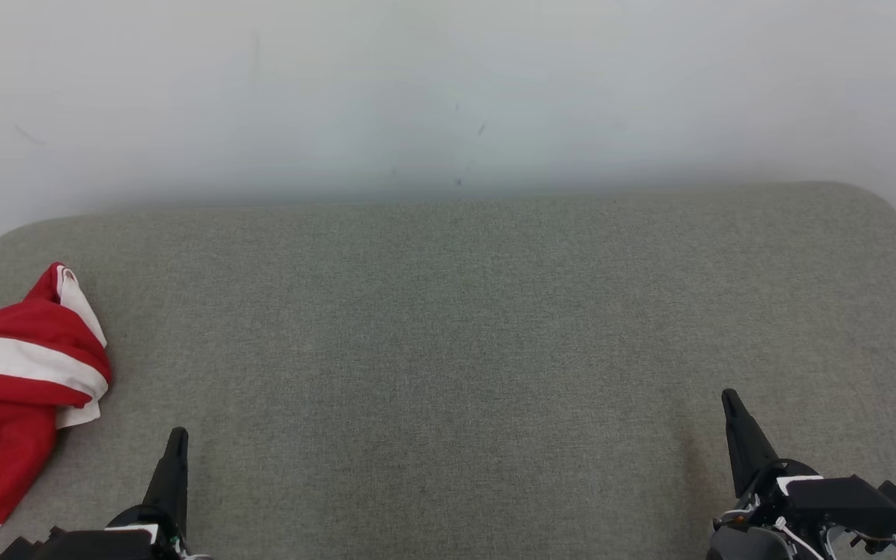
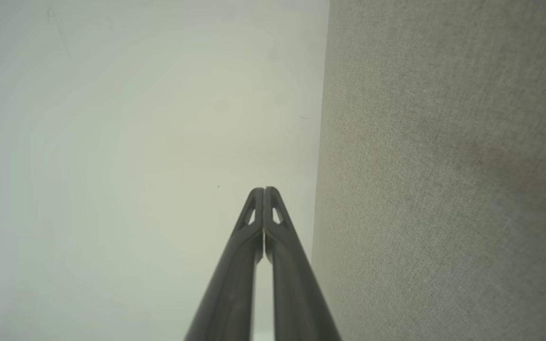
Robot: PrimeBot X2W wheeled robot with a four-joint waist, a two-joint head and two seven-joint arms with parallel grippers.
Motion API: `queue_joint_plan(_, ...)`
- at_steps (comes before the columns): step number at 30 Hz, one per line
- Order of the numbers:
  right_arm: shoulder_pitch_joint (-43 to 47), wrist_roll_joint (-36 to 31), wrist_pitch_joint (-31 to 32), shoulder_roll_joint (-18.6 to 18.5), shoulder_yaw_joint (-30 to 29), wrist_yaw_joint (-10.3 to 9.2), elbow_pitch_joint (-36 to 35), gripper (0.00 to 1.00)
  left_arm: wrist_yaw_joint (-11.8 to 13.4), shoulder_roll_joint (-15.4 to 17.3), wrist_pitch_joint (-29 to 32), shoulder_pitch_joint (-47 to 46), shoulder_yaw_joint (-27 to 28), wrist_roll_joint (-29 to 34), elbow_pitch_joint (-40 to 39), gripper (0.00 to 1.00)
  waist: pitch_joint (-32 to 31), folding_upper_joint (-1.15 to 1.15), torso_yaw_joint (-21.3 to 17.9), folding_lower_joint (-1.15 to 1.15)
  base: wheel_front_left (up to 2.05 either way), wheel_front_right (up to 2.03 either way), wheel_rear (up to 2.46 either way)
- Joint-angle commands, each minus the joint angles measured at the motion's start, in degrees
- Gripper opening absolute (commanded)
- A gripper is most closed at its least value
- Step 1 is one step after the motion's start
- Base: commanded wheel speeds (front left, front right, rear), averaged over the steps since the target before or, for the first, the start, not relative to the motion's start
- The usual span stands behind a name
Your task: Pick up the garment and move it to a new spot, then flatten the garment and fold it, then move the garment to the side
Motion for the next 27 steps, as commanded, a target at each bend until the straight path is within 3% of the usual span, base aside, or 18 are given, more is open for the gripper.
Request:
queue_joint_plan(1,-0.4,0.1,0.2,0.1,0.0,0.06,-0.1,0.0,-0.2,0.1,0.0,-0.5,0.2,-0.3,-0.2,0.0,0.0,0.0,0.0,0.0,0.0,0.0,0.0)
queue_joint_plan(27,-0.4,0.1,0.2,0.1,0.0,0.06,-0.1,0.0,-0.2,0.1,0.0,-0.5,0.2,-0.3,-0.2,0.0,0.0,0.0,0.0,0.0,0.0,0.0,0.0)
